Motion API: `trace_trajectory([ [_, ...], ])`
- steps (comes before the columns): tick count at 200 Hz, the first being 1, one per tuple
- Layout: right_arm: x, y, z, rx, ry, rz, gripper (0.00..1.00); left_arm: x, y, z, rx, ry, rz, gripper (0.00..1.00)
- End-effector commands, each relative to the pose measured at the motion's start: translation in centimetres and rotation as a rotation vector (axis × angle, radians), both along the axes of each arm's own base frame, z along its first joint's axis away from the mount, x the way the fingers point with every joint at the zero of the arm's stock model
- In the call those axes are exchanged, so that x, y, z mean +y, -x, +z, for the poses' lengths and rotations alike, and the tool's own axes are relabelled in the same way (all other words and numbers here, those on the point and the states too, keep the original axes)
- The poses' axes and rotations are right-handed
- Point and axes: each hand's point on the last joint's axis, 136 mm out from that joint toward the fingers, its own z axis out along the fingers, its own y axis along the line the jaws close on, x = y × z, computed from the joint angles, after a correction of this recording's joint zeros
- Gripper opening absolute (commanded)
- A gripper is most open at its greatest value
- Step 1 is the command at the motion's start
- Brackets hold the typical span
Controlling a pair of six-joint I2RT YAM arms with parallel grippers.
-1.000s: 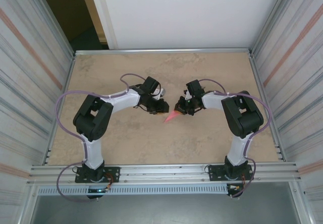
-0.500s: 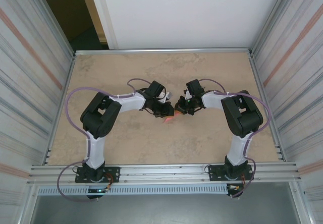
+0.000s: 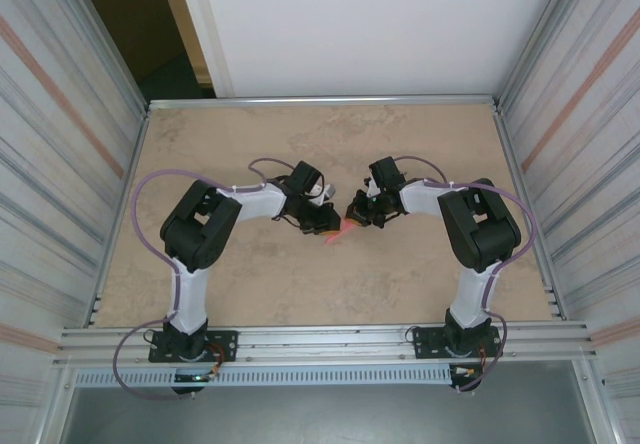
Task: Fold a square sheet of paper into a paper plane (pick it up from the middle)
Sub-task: Fold the wing for the fifth time at the center of the table.
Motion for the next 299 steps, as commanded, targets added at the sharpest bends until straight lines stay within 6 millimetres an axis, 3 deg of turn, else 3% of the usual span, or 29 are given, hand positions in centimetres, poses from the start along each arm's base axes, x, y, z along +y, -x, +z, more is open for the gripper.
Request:
trace_trajectory([
  [1,-3.6,3.3,-5.5,0.158,0.191,-0.023,0.08,0.8,0.3,-1.4,0.031,-0.025,0.009,0.14],
  [91,-3.2,3.0,-4.8,0.144,0.175,-0.015,0.09,2.2,0.6,-3.1,0.068,-0.095,0.037,0.13],
  [112,-2.3,1.7,-2.7,0.088,0.129,0.002,0.10,2.4,0.8,-3.5,0.085,-0.110,0.042,0.12],
  [143,-1.0,-0.3,2.0,-0.061,0.048,0.045,0.11,2.8,1.1,-4.0,0.110,-0.133,0.050,0.10],
  [163,-0.7,-0.7,3.3,-0.112,0.019,0.071,0.11,2.8,1.2,-4.2,0.119,-0.139,0.048,0.10],
  [239,0.2,1.1,0.3,-0.034,0.025,0.118,0.07,2.6,1.0,-3.9,0.121,-0.137,0.043,0.09],
  [299,-1.5,1.7,-2.4,0.036,0.080,0.055,0.06,2.2,0.5,-2.8,0.097,-0.117,0.043,0.10],
])
